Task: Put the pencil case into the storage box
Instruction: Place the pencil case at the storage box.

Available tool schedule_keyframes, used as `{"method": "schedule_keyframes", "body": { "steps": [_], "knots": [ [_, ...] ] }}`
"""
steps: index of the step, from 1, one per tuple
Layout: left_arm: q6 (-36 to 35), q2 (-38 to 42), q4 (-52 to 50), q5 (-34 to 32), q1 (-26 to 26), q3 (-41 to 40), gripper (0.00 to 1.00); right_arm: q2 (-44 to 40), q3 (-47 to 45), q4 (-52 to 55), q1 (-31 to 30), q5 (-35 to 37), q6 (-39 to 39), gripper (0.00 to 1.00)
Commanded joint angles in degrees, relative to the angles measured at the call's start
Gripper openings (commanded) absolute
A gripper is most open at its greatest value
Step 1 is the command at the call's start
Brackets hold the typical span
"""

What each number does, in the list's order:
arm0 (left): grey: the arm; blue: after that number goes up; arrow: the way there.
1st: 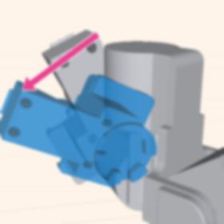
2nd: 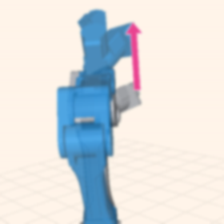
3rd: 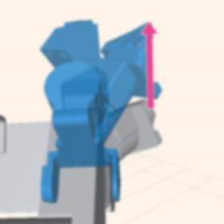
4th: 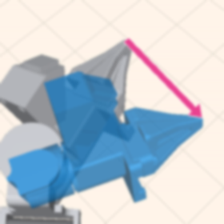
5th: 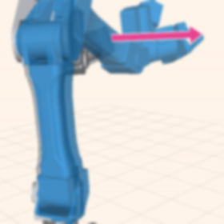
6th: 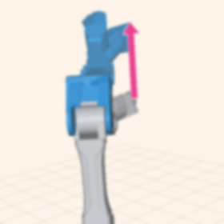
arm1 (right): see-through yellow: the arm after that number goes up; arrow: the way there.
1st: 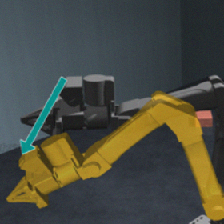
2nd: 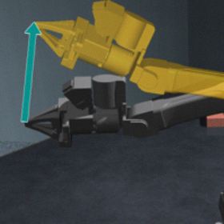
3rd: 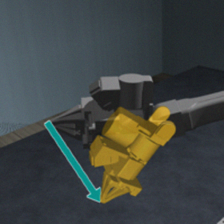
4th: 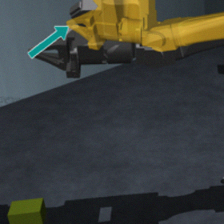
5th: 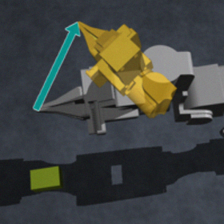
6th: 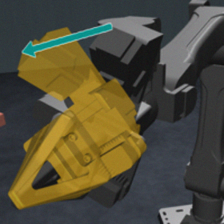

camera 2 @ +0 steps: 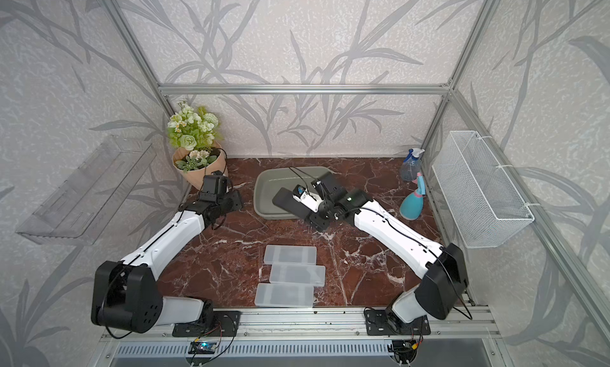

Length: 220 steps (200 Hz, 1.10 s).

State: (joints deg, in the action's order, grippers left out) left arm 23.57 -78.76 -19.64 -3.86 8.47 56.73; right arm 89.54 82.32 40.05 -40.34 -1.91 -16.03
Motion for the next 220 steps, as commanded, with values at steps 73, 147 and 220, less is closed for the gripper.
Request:
{"method": "schedule_keyframes", "body": {
  "steps": [73, 147, 220],
  "knots": [
    [0.2, 4.2, -2.1, -0.4, 0.2, -0.9, 0.63, 32.3, 34.2, 3.3, 5.4, 19.4, 33.9, 0.67],
    [0.2, 5.3, -2.7, -2.1, 0.2, -2.0, 0.63, 34.0, 30.8, 7.1, 5.4, 21.4, 42.9, 0.67],
    [0.2, 4.2, -2.1, -1.3, 0.2, -2.0, 0.63, 34.3, 24.1, 4.4, 5.4, 22.7, 42.1, 0.69]
  ]
}}
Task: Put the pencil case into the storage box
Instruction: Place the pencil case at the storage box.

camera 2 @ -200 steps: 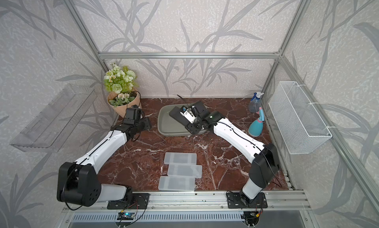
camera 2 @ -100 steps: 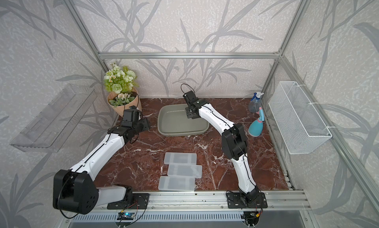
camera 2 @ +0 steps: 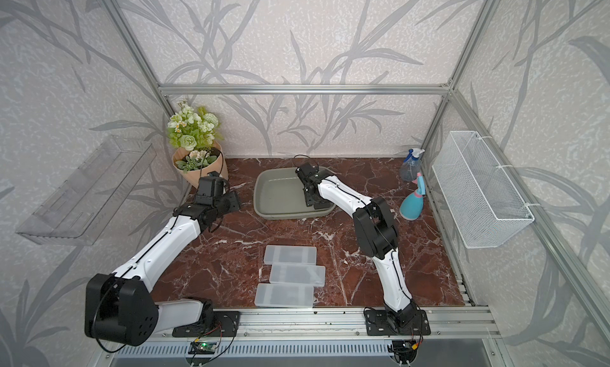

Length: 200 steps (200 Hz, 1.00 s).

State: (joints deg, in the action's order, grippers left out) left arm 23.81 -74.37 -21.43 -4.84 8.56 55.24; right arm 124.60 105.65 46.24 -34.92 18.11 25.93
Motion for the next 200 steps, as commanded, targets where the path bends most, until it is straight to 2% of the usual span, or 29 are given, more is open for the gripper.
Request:
{"method": "schedule_keyframes", "body": {
  "steps": [1, 103, 135, 178, 200],
  "knots": [
    [0.0, -0.2, -0.3, -0.3, 0.1, -0.5, 0.63, -0.7, 0.8, -1.9, 0.0, 2.7, 0.1, 0.69],
    [-0.1, -0.1, -0.1, -0.3, 0.1, -0.7, 0.63, 9.7, 9.9, 0.6, 2.0, 1.4, -2.6, 0.71],
    [-0.2, -0.2, -0.1, -0.4, 0.1, -0.7, 0.63, 12.3, 13.1, 3.4, 2.0, 0.2, -2.3, 0.78],
    [-0.2, -0.3, -0.2, -0.5, 0.1, -0.7, 0.63, 11.4, 14.0, 4.7, 1.9, 2.1, -3.5, 0.95],
    [-0.2, -0.4, -0.3, -0.5, 0.1, -0.4, 0.63, 8.6, 14.2, 4.3, 1.1, 4.2, -6.7, 0.95]
  ]
}}
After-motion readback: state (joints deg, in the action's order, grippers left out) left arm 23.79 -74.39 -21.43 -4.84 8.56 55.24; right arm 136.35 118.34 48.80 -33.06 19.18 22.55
